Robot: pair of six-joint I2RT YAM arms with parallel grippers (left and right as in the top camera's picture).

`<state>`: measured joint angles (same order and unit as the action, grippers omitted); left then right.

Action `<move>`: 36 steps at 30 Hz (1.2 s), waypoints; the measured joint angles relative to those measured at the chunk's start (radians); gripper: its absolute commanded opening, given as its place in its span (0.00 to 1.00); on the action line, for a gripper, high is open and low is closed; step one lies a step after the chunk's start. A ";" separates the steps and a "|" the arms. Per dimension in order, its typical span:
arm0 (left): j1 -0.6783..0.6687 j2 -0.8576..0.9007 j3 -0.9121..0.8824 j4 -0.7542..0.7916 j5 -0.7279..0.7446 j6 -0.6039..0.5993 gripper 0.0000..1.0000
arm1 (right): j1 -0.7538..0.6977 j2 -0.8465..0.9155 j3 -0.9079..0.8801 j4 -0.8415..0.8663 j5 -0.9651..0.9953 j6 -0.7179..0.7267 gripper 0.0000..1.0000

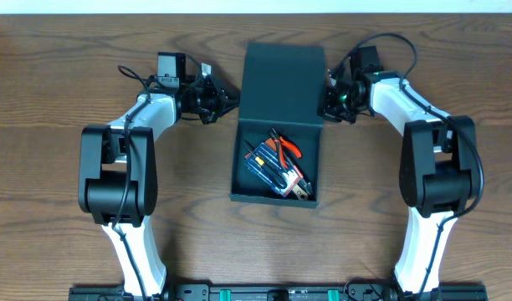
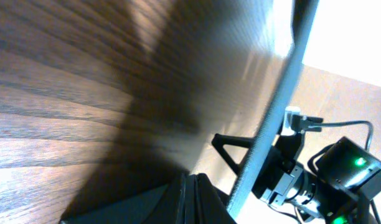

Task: Pack container
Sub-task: 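Grip the upright lid edges with both grippers, then fold the lid forward with both grippers to close the box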

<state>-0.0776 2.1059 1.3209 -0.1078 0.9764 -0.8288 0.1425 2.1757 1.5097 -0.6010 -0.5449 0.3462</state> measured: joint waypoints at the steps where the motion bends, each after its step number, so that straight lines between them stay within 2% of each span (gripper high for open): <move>1: 0.002 0.000 0.000 0.001 0.009 0.008 0.05 | 0.000 -0.012 0.000 0.000 0.004 -0.010 0.01; 11: 0.008 -0.002 0.000 -0.004 0.090 0.093 0.05 | 0.000 -0.193 0.000 -0.008 0.037 -0.081 0.01; 16: 0.012 -0.029 0.000 -0.068 0.106 0.146 0.04 | 0.007 -0.259 0.000 -0.037 0.037 -0.112 0.01; 21: 0.026 -0.129 0.000 -0.268 0.073 0.243 0.05 | 0.041 -0.309 0.000 -0.098 0.038 -0.146 0.01; 28: 0.028 -0.283 0.002 -0.563 -0.050 0.416 0.05 | 0.117 -0.390 0.000 -0.197 0.072 -0.165 0.01; 36: 0.026 -0.353 0.002 -0.727 -0.137 0.535 0.05 | 0.224 -0.467 0.000 -0.369 0.177 -0.172 0.01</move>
<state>-0.0517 1.7527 1.3228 -0.8349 0.8391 -0.2935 0.3664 1.7092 1.5097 -0.9699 -0.3679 0.1745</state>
